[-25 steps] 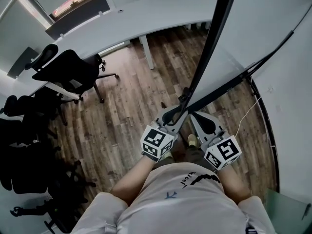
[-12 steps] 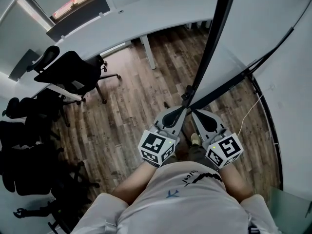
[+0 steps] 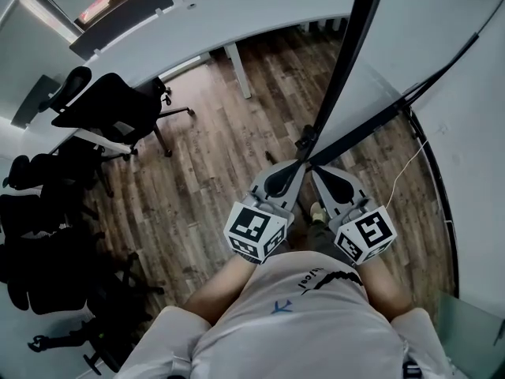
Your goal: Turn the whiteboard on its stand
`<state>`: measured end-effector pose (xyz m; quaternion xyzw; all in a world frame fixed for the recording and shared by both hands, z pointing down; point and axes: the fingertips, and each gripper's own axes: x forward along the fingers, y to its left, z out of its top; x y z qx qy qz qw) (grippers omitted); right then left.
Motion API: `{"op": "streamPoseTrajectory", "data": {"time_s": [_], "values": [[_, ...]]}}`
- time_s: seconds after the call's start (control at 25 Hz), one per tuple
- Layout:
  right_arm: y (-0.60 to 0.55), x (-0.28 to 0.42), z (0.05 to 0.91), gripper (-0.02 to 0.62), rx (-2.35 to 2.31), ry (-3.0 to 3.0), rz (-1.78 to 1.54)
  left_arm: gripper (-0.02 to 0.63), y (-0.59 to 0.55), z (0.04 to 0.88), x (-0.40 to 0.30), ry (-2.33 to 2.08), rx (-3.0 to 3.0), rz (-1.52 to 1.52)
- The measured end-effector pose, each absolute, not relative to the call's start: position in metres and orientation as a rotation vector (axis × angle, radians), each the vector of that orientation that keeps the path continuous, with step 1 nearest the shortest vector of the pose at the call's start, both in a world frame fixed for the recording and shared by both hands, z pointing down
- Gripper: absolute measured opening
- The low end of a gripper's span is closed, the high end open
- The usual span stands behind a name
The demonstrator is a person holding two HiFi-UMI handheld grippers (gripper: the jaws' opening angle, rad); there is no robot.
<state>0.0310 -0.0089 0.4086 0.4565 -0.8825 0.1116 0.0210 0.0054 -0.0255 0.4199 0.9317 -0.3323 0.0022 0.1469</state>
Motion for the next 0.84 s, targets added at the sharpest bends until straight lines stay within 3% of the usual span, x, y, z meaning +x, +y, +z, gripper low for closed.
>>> {"op": "streamPoseTrajectory", "data": {"time_s": [0.84], "values": [[-0.0165, 0.0276, 0.4138, 0.014, 1.433, -2.72, 0.344, 0.012, -0.0297, 0.4235, 0.0027, -0.951, 2.695, 0.019]]}}
